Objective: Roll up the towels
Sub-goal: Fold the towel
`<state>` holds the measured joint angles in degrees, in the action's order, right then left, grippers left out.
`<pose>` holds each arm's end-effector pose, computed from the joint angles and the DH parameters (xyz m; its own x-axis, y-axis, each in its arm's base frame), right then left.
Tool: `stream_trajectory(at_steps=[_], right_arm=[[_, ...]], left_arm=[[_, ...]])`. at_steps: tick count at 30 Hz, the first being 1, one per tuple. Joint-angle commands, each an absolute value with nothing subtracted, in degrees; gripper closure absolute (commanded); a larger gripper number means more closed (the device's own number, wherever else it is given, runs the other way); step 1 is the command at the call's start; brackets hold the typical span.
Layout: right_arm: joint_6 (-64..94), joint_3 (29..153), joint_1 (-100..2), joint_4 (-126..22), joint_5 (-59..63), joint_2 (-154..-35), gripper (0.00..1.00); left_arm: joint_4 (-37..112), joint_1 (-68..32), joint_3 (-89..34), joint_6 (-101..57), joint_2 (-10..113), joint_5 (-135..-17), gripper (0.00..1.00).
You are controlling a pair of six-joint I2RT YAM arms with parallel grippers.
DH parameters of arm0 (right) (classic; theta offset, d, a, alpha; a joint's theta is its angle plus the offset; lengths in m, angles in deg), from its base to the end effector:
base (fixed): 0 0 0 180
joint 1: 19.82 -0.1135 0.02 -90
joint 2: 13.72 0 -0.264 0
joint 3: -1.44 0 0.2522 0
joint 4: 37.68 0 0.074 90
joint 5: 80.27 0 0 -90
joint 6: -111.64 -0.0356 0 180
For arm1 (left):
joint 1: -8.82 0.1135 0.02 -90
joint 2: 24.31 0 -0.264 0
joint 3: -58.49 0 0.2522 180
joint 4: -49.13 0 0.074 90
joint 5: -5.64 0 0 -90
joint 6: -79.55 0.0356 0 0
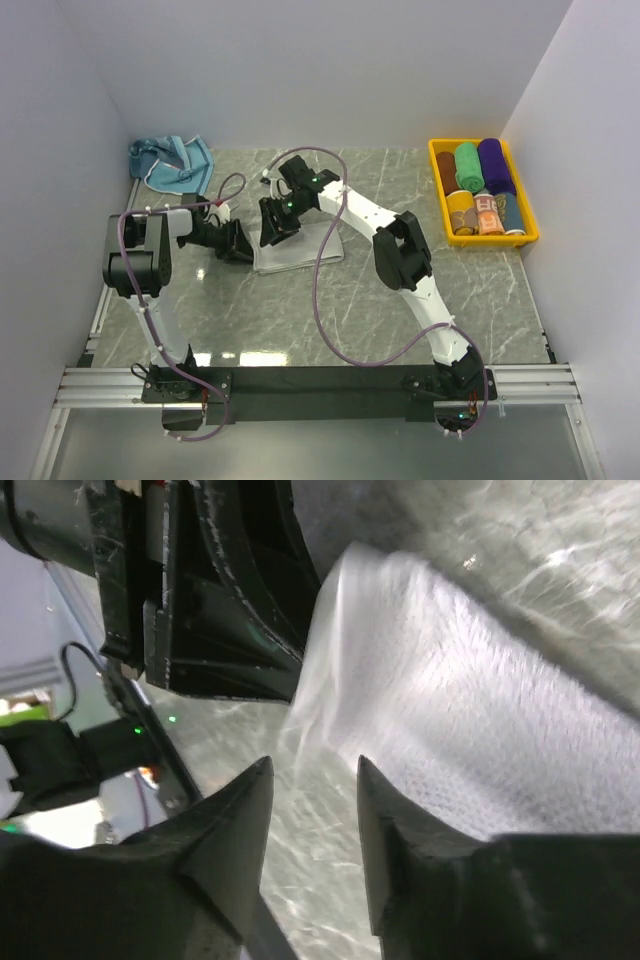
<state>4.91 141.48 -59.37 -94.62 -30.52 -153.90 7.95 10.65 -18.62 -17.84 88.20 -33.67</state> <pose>0.3940 0.3552 0.1970 -0.8377 -0.4068 -0.3643 -0.5384 0.5033 0.6759 0.3498 -0.0164 0.1174 -0.9846 -0.1130 -0.1334 0.0329 0.6296 -0.7762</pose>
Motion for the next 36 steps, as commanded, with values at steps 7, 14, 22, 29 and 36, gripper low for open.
stream_trajectory(at_steps=[7, 14, 22, 29, 36], right_arm=[[13.53, 138.16, -49.28, -97.05, -34.84, -142.23, 0.45], [21.11, 142.54, -39.34, -104.78, -29.74, -147.66, 0.66], [23.92, 135.79, -40.04, -101.80, -29.91, -151.01, 0.78], [24.80, 123.14, -42.76, -98.29, -28.51, -147.94, 0.80], [22.79, 104.18, -43.99, -94.69, -28.67, -138.38, 0.83]], left_arm=[[3.99, 16.74, -14.51, -7.90, 76.79, -31.81, 0.60], [6.54, 5.41, -18.19, -10.09, 70.35, -35.93, 0.65], [9.01, -1.37, -22.76, -17.83, 83.43, -42.34, 0.70], [5.86, -0.50, -27.93, -16.60, 91.78, -45.78, 0.71], [-2.66, 1.26, -43.83, -11.06, 101.71, -51.39, 0.71]])
